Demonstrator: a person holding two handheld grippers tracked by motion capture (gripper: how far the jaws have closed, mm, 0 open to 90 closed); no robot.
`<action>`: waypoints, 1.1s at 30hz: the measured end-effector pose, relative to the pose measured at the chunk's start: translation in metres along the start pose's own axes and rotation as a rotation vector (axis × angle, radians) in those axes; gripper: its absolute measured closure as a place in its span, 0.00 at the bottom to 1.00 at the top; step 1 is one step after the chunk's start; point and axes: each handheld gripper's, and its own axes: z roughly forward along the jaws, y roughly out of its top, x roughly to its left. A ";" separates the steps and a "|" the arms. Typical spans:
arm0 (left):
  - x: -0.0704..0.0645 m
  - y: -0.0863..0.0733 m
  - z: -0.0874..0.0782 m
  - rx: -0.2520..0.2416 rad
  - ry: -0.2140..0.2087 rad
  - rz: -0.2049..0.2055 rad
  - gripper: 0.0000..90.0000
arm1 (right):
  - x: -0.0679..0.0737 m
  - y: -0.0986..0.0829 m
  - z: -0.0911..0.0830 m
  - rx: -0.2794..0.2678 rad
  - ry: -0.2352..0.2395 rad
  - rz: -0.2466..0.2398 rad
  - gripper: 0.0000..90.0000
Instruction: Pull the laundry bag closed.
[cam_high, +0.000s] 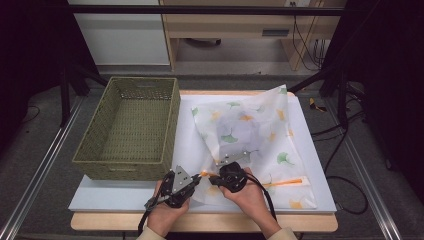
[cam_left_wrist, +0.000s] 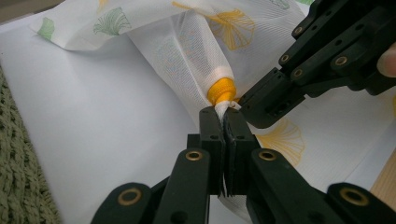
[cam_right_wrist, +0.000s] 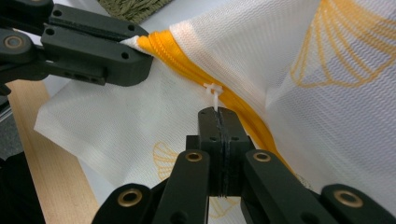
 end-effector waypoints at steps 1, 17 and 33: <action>0.000 0.000 0.000 -0.001 0.000 -0.001 0.98 | 0.000 0.000 0.001 -0.001 -0.001 0.003 1.00; 0.000 0.000 -0.001 -0.007 0.006 -0.002 0.98 | 0.001 0.003 0.001 -0.005 -0.003 0.010 1.00; 0.001 0.001 -0.003 -0.019 0.020 -0.001 0.98 | -0.004 0.000 -0.016 0.063 -0.105 0.088 1.00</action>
